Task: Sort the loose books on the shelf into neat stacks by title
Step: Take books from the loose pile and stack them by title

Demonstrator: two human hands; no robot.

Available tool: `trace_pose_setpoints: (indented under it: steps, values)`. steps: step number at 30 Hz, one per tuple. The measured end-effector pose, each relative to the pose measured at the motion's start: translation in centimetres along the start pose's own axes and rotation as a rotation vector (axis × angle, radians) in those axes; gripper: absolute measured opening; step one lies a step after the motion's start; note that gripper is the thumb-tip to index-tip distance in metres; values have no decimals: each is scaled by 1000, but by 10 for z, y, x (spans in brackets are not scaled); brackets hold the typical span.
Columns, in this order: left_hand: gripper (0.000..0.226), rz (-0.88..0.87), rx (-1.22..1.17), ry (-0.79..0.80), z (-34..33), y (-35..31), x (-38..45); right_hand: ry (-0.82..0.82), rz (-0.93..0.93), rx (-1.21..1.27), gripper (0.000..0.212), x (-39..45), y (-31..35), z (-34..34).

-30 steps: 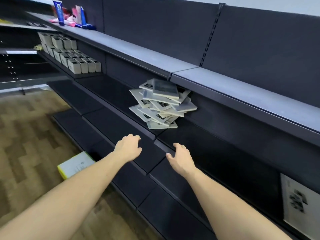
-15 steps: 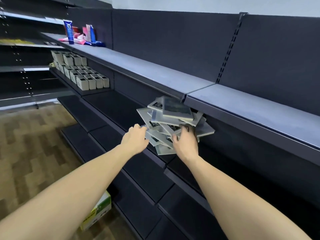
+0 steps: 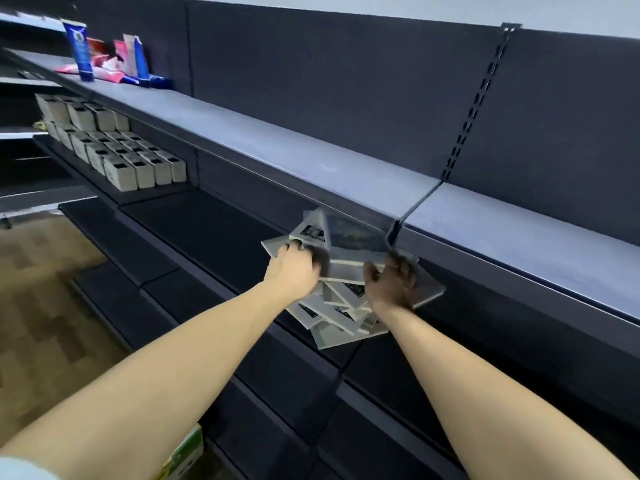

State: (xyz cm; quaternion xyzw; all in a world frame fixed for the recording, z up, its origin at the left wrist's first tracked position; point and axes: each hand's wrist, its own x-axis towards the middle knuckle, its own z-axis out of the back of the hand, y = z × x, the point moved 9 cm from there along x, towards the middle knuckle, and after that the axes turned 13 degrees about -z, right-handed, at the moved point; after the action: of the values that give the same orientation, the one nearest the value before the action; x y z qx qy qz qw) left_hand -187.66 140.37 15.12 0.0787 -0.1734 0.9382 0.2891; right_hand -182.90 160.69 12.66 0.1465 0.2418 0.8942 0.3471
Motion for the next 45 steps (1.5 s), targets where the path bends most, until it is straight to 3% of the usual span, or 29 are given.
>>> trace_pose_setpoints:
  steps: [6, 12, 16, 26, 35, 38, 42, 45]
  values:
    - [44, -76, -26, 116, -11, 2, 39, -80, -83, 61, 57, 0, 8, 8]
    - [50, -5, -184, -23, -9, 11, 50, -146, -144, 27, 50, 2, 13, 10]
    - [54, 64, -231, -26, -7, 11, 52, -183, -157, -4, 52, -7, 19, 20]
    - [43, 58, -3, 63, -5, 10, 40, -185, -336, -198, 58, -31, 4, 24]
    - [35, -96, -132, 6, -1, -8, 17, -75, -577, 227, 55, -42, -25, 16]
    - [36, -124, -77, -47, 7, -1, 17, -50, -582, 283, 48, -47, -31, 12]
    - [33, -170, 56, -49, 12, 4, 23, -37, -596, 363, 23, -53, -44, 10]
    - [32, -248, 106, -31, 11, -7, 24, -118, -653, 344, 30, -54, -64, 20]
